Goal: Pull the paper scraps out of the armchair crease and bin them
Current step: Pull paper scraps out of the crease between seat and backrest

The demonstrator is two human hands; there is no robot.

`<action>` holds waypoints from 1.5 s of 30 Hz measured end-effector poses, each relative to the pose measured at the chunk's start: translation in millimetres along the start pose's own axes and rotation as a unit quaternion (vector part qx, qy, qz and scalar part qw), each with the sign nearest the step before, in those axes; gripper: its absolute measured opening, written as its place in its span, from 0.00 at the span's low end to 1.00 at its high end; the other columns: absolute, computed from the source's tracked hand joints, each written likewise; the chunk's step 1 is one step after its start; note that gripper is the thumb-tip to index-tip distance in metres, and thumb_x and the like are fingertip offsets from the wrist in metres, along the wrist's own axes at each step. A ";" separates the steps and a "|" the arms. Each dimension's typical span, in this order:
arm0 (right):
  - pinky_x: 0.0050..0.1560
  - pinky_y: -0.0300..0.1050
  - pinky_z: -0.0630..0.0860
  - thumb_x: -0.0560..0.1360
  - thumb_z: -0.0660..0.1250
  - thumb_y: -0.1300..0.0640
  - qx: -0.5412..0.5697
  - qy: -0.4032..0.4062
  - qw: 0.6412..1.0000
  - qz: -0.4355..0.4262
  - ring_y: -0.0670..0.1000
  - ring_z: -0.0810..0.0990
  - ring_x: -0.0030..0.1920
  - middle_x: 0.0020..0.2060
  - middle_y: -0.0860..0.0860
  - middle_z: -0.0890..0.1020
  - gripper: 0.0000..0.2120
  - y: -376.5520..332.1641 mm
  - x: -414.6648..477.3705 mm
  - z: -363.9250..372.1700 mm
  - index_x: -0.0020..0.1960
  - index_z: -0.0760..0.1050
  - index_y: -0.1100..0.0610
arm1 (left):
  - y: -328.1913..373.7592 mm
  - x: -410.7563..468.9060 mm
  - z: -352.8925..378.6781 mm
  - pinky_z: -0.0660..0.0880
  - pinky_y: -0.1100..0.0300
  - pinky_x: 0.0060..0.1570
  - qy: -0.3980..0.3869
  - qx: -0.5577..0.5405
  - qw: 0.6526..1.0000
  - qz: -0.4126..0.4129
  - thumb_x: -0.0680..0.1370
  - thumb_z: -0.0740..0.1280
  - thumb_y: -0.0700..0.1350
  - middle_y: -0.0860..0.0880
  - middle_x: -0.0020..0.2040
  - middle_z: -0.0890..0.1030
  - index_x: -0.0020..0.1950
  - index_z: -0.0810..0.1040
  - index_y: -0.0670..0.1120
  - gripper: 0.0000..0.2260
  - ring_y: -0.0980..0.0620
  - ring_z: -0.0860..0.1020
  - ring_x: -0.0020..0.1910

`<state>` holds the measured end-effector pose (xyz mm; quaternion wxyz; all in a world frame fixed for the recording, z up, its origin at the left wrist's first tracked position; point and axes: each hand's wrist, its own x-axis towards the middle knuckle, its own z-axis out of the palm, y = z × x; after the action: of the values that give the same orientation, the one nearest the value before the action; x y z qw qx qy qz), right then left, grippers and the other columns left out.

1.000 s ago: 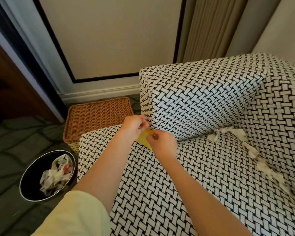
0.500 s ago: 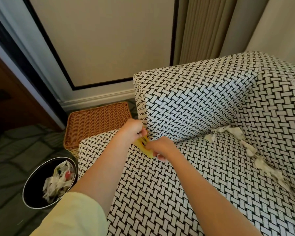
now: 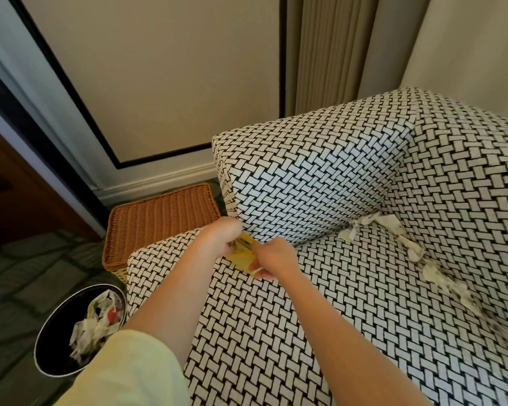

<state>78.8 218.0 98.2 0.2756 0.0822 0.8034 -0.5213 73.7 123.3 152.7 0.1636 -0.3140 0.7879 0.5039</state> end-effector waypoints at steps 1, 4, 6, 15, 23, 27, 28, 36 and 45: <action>0.21 0.33 0.71 0.78 0.58 0.52 0.003 0.006 1.000 -0.001 0.44 0.75 0.17 0.27 0.51 0.81 0.14 0.5 1.1 -2.3 0.49 0.74 0.62 | 0.6 2.4 -0.4 0.75 0.58 0.39 -0.007 -0.006 1.000 -0.003 0.80 0.53 0.34 0.44 0.44 0.73 0.67 0.66 0.36 0.16 0.48 0.75 0.43; 0.28 0.36 0.74 0.77 0.59 0.52 0.010 0.033 0.999 -0.014 0.47 0.77 0.22 0.27 0.51 0.81 0.14 4.6 5.5 -10.3 0.47 0.76 0.62 | 3.5 6.1 0.0 0.77 0.56 0.42 -0.007 0.056 0.998 -0.006 0.79 0.55 0.36 0.40 0.55 0.75 0.63 0.69 0.35 0.14 0.44 0.76 0.48; 0.31 0.37 0.75 0.77 0.60 0.51 0.028 0.035 0.999 -0.022 0.48 0.77 0.23 0.28 0.51 0.82 0.14 6.4 6.0 -16.4 0.43 0.75 0.61 | 8.1 2.1 3.8 0.77 0.55 0.48 0.035 0.168 0.985 0.027 0.78 0.58 0.38 0.41 0.51 0.78 0.57 0.73 0.35 0.11 0.44 0.78 0.49; 0.31 0.41 0.75 0.78 0.57 0.58 0.115 0.011 0.993 -0.035 0.50 0.77 0.29 0.33 0.51 0.79 0.09 13.0 11.2 -62.6 0.47 0.75 0.59 | 28.9 -19.3 63.6 0.63 0.66 0.25 0.097 0.352 0.891 0.270 0.78 0.60 0.44 0.50 0.27 0.68 0.29 0.67 0.44 0.16 0.54 0.66 0.25; 0.43 0.35 0.71 0.75 0.63 0.63 -0.117 0.226 0.958 -0.133 0.47 0.74 0.47 0.60 0.52 0.75 0.14 70.0 37.4 -121.6 0.60 0.74 0.56 | 21.5 19.1 117.7 0.70 0.60 0.32 0.007 0.324 0.907 0.270 0.79 0.59 0.43 0.43 0.43 0.81 0.50 0.78 0.43 0.09 0.50 0.72 0.33; 0.70 0.41 0.58 0.73 0.67 0.60 -0.236 0.180 0.939 -0.176 0.53 0.61 0.72 0.73 0.53 0.58 0.30 107.8 48.0 -140.8 0.73 0.61 0.56 | 14.3 44.0 147.3 0.71 0.62 0.33 -0.054 0.388 0.902 0.181 0.80 0.57 0.48 0.47 0.44 0.76 0.62 0.71 0.39 0.16 0.52 0.74 0.36; 0.71 0.41 0.56 0.73 0.68 0.58 -0.235 0.178 0.938 -0.181 0.53 0.58 0.73 0.74 0.53 0.56 0.32 113.7 52.2 -143.7 0.73 0.59 0.56 | 11.7 52.1 155.5 0.74 0.61 0.37 -0.066 0.391 0.904 0.163 0.80 0.57 0.50 0.46 0.46 0.77 0.63 0.70 0.39 0.18 0.51 0.76 0.40; 0.66 0.33 0.57 0.72 0.69 0.51 -0.265 0.199 0.910 -0.251 0.48 0.61 0.72 0.73 0.51 0.59 0.33 112.7 86.3 -162.7 0.72 0.61 0.58 | 17.7 101.5 180.7 0.72 0.57 0.53 -0.099 0.282 0.945 0.133 0.75 0.60 0.61 0.43 0.58 0.76 0.65 0.71 0.40 0.28 0.46 0.75 0.57; 0.61 0.44 0.69 0.64 0.74 0.42 -0.334 0.241 0.884 -0.221 0.50 0.65 0.68 0.70 0.51 0.61 0.41 106.6 97.6 -178.4 0.70 0.64 0.57 | 3.9 120.6 193.3 0.68 0.60 0.35 -0.099 0.279 0.933 0.204 0.77 0.55 0.63 0.50 0.37 0.76 0.51 0.78 0.44 0.24 0.49 0.75 0.37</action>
<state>-21.7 407.5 16.5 -0.0378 -0.0717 0.9691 -0.2332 -30.5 258.0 1.3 0.2156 -0.0365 0.9234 0.3153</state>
